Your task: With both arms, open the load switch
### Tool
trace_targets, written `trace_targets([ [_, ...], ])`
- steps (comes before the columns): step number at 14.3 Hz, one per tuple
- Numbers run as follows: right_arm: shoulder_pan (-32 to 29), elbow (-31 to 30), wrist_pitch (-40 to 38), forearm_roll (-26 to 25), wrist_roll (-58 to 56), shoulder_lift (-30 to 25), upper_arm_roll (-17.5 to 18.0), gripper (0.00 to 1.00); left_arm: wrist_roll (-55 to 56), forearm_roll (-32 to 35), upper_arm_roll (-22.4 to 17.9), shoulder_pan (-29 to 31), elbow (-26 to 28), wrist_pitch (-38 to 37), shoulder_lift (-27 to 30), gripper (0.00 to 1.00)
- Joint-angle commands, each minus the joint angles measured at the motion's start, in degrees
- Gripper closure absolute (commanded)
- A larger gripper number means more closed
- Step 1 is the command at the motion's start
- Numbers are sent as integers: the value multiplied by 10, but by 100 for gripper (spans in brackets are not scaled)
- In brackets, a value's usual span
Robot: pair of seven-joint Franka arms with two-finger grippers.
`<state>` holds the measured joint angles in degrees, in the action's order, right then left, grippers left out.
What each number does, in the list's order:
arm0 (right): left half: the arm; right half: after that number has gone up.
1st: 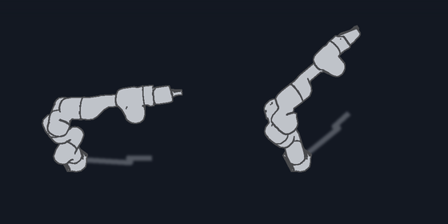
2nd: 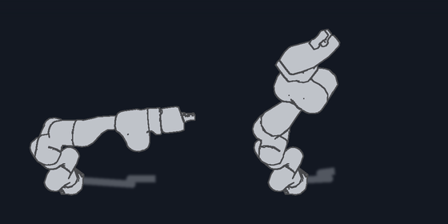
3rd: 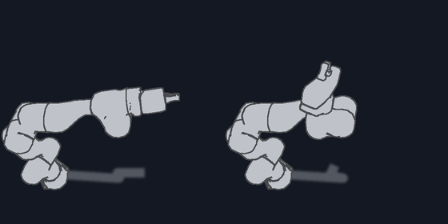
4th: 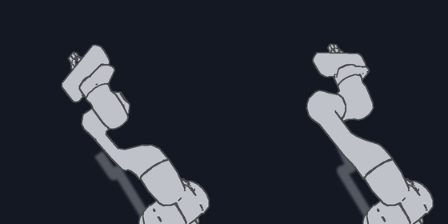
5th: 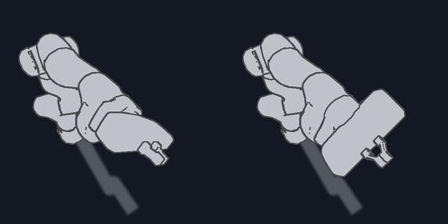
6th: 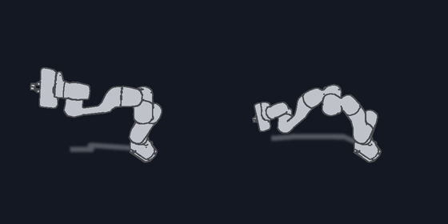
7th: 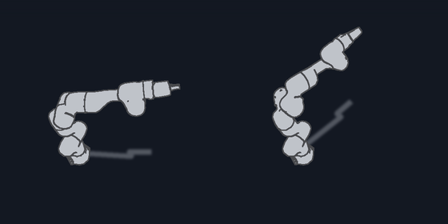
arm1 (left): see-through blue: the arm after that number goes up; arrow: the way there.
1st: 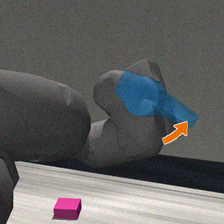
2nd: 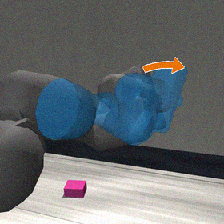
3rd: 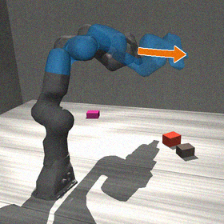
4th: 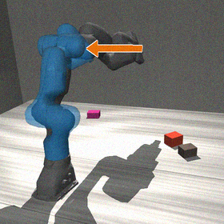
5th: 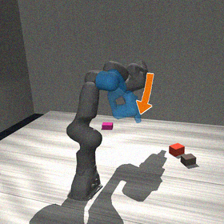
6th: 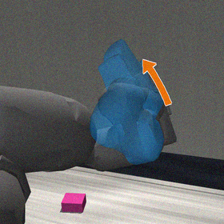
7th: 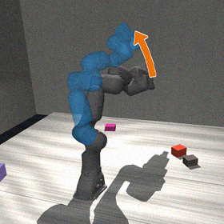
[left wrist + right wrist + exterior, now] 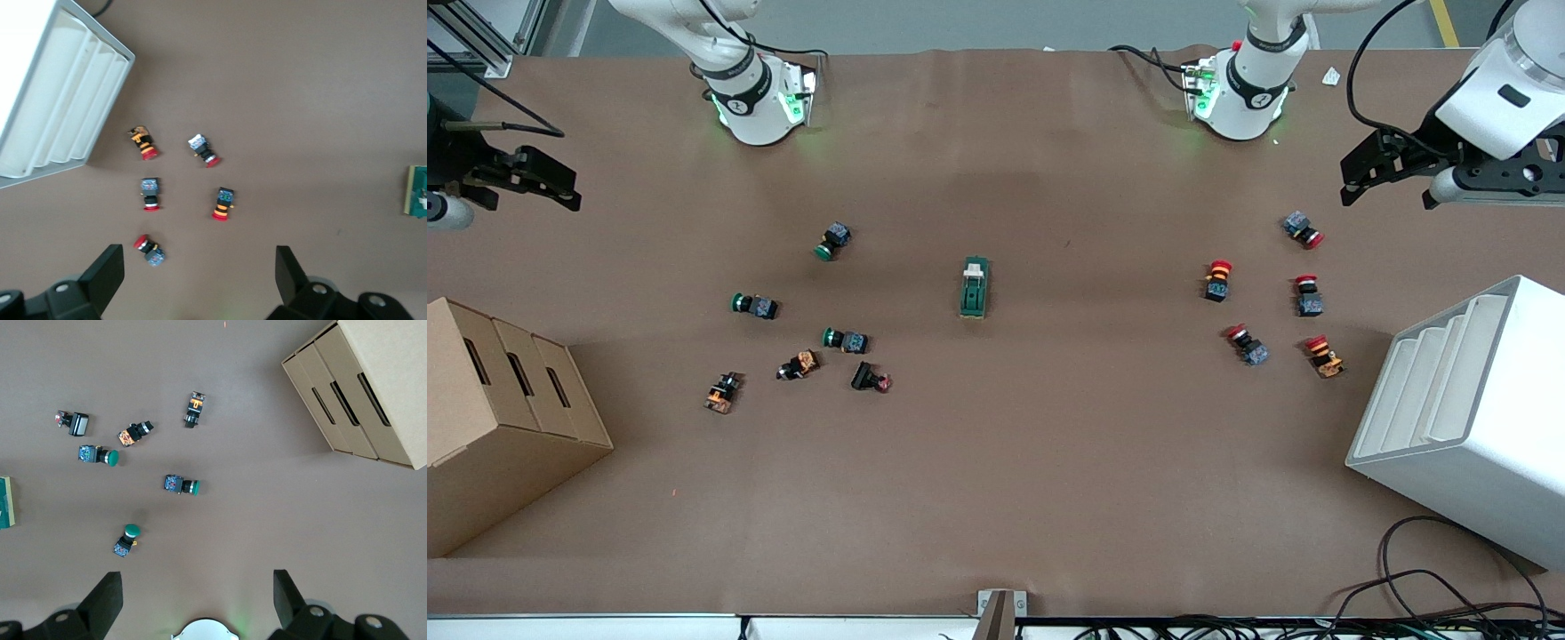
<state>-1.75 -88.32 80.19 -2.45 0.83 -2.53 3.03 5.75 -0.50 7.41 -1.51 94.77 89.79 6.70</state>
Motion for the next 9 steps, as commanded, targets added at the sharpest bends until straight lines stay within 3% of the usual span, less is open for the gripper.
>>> trace_targets([
  [1, -6, -24, 3, 11, -4, -34, 2, 0, -10, 21, 4, -2, -23, -22, -9, 0],
  [9, -4, -30, 15, 12, -3, -36, 3, 0, -8, 7, 4, 1, -23, -30, -9, 0],
])
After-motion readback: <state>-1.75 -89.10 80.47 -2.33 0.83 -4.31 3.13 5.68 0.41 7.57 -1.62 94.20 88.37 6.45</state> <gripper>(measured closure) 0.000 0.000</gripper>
